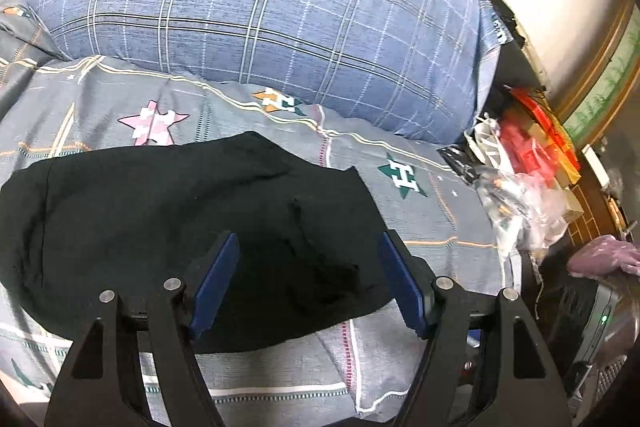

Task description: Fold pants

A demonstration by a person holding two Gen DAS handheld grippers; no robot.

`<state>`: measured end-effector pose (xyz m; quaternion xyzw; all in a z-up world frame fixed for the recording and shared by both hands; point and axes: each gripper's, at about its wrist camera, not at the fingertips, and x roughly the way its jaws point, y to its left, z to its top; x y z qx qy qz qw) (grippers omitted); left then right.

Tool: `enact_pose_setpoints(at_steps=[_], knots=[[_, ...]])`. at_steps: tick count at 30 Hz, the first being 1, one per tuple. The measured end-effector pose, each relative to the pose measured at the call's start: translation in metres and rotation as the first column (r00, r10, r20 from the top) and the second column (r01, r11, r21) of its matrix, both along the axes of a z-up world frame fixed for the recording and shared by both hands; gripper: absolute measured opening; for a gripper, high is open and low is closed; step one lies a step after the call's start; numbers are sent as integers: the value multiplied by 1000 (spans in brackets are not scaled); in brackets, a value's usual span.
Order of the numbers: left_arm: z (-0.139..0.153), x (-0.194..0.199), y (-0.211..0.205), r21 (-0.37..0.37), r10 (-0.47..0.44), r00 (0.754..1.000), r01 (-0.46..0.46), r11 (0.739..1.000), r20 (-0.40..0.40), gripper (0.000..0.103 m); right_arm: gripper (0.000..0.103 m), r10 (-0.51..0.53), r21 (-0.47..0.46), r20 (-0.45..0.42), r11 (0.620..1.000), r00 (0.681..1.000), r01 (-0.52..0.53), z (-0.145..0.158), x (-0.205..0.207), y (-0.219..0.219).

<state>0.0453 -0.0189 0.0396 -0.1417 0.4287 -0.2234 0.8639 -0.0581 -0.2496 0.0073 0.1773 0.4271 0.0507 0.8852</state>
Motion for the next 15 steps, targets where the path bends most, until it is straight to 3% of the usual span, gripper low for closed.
enact_pose_setpoints(at_steps=[5,9,15], knots=[[-3,-3,7,-7,28,999,-28,1000,-28,72,76,-61,-34,-47,998,997,59,1,-20,-9],[-5,-4,14,6,40,998,-40,999,-46,72,76,-98,-4,-66,995,993,98,2,-26,-17],[-6,-7,12,23,23,998,-22,999,-51,72,76,-103,-26,-80,995,991,101,2,-21,-8]])
